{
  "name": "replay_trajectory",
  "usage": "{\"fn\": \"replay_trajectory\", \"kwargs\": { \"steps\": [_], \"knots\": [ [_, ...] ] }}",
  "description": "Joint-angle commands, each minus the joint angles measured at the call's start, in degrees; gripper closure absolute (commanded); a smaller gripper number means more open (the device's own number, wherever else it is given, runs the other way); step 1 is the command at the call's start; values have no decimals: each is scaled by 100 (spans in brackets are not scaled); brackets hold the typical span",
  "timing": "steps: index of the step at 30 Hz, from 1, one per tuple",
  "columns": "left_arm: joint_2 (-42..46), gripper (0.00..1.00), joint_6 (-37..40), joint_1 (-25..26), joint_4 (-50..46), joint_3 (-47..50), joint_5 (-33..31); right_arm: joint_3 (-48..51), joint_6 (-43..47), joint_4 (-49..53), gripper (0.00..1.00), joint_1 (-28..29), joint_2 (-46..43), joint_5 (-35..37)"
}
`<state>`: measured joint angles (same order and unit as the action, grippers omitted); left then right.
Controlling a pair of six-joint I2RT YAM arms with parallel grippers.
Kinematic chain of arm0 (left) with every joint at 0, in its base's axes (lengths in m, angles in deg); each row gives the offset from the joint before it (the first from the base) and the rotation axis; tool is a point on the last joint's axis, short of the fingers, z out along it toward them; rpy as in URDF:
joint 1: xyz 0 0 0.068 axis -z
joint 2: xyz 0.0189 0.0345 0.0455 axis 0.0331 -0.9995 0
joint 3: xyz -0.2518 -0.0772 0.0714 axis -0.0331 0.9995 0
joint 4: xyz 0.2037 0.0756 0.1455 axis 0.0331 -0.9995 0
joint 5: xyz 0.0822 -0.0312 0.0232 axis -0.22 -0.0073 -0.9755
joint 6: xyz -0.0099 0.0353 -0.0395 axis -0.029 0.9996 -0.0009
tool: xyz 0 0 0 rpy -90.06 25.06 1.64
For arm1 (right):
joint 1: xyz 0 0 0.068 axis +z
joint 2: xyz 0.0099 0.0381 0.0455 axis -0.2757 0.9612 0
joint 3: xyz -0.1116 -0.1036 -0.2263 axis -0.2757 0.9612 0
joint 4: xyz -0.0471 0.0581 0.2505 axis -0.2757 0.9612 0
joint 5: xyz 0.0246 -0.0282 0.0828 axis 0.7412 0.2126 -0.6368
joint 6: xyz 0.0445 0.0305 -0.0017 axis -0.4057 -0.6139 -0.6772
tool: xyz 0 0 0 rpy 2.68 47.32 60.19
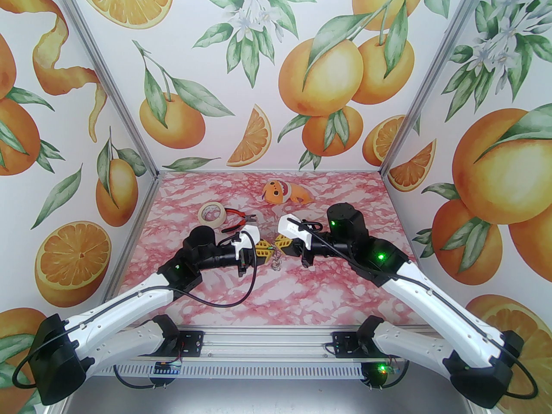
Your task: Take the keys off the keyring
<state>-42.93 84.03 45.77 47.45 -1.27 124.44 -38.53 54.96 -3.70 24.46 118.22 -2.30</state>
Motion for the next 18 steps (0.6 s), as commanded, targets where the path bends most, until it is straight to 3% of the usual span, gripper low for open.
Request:
{"fn": "replay_trajectory", "kwargs": {
  "steps": [1, 7, 12, 18],
  "knots": [
    [163, 90, 98, -33, -105, -114, 26, 48, 113, -220, 100, 7, -185, 141],
    [230, 98, 359, -29, -839, -339, -285, 136, 103, -267, 100, 14, -289, 474],
    [368, 99, 592, -27, -1687, -595, -683, 229, 34, -404, 100, 13, -366, 649],
    [205, 100, 183, 7, -2581, -1083, -895, 289, -166, -586, 100, 7, -170, 702]
  ]
}}
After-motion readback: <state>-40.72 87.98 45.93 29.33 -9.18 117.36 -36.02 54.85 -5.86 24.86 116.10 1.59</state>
